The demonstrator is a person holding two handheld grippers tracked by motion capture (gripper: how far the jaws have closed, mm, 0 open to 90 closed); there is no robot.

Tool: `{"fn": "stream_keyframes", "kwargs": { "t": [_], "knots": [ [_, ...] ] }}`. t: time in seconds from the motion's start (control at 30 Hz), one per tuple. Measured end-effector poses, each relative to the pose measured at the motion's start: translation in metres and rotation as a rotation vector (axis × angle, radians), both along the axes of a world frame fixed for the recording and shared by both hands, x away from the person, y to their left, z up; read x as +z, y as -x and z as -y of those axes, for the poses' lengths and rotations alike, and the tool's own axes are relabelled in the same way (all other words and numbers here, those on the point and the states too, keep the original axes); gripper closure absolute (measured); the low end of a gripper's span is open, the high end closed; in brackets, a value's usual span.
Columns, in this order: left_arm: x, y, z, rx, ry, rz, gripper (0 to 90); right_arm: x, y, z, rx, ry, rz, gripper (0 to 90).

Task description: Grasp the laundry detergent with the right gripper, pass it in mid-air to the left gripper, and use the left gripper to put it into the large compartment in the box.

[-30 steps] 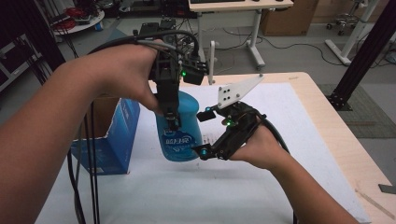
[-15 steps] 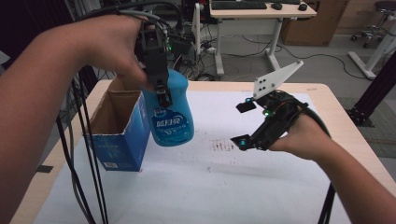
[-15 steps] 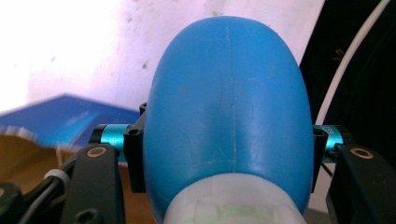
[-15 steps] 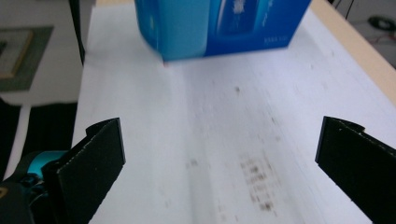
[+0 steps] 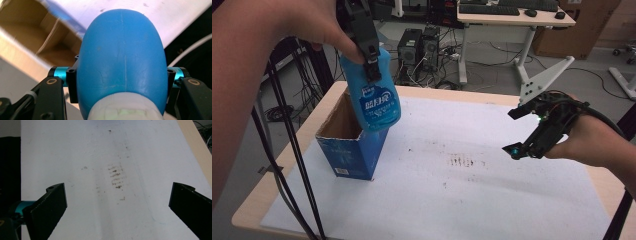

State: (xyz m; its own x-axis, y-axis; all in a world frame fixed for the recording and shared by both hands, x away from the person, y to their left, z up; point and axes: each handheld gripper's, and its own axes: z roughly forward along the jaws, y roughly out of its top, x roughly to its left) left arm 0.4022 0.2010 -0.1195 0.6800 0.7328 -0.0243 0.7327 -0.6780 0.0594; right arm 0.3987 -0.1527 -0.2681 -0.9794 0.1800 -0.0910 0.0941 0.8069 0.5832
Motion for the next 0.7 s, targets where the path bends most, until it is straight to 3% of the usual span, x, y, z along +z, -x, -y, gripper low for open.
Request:
{"fn": "stream_keyframes", "kwargs": {
  "t": [0.17,0.3,0.5,0.7],
  "knots": [
    [0.002,-0.007,-0.020,0.212,-0.015,-0.021,38.6,0.001,-0.001,0.005,-0.009,0.014,-0.004,0.5],
    [0.000,-0.009,-0.029,0.330,-0.052,-0.017,38.6,0.000,-0.002,0.006,-0.012,0.026,-0.005,0.5],
    [-0.002,-0.014,-0.045,0.446,-0.086,0.005,38.6,0.000,-0.001,0.006,-0.016,0.025,-0.005,0.6],
    [-0.017,-0.021,-0.059,0.472,-0.101,-0.016,38.6,0.000,-0.001,0.007,-0.021,0.030,-0.002,0.6]
  ]
}}
